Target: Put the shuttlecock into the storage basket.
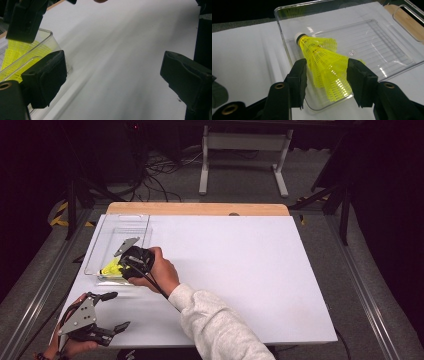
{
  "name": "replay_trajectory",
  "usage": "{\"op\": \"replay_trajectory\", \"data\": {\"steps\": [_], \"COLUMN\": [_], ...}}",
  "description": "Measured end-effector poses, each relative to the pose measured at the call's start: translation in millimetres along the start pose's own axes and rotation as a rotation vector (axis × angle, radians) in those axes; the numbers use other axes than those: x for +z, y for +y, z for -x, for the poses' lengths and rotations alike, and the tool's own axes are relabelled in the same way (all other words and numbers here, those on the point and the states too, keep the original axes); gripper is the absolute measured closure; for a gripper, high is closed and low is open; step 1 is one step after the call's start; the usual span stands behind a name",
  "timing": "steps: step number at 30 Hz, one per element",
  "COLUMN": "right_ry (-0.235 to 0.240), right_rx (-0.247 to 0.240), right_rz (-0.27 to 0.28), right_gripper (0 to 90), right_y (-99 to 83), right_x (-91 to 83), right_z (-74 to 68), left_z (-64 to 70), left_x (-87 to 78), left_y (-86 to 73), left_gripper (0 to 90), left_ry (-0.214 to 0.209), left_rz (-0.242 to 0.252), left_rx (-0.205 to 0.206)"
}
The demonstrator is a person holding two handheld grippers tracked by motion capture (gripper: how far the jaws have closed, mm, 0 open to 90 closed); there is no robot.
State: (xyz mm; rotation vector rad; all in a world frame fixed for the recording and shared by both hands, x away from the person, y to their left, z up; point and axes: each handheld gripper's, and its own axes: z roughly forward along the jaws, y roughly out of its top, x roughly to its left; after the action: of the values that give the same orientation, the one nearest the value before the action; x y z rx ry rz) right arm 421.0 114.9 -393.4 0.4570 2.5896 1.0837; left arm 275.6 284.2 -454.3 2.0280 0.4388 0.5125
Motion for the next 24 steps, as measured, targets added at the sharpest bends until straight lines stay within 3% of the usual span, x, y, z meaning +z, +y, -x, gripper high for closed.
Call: {"op": "replay_trajectory", "data": {"steps": [6, 24], "right_ry": [-0.022, -0.087], "right_rx": [-0.016, -0.008], "right_rz": [0.038, 0.065], "right_gripper": [51.9, 49.7], "right_y": [-5.9, -28.7], "right_x": [-20.2, -52.7], "right_z": [2.4, 12.8], "left_z": [-0.1, -0.5], "left_x": [-0.2, 0.9], "left_y": [-0.1, -0.4], "left_gripper": [8.1, 8.1], "left_ry": [0.005, 0.014], "left_rz": [-0.005, -0.013], "left_rx": [0.001, -0.001]}}
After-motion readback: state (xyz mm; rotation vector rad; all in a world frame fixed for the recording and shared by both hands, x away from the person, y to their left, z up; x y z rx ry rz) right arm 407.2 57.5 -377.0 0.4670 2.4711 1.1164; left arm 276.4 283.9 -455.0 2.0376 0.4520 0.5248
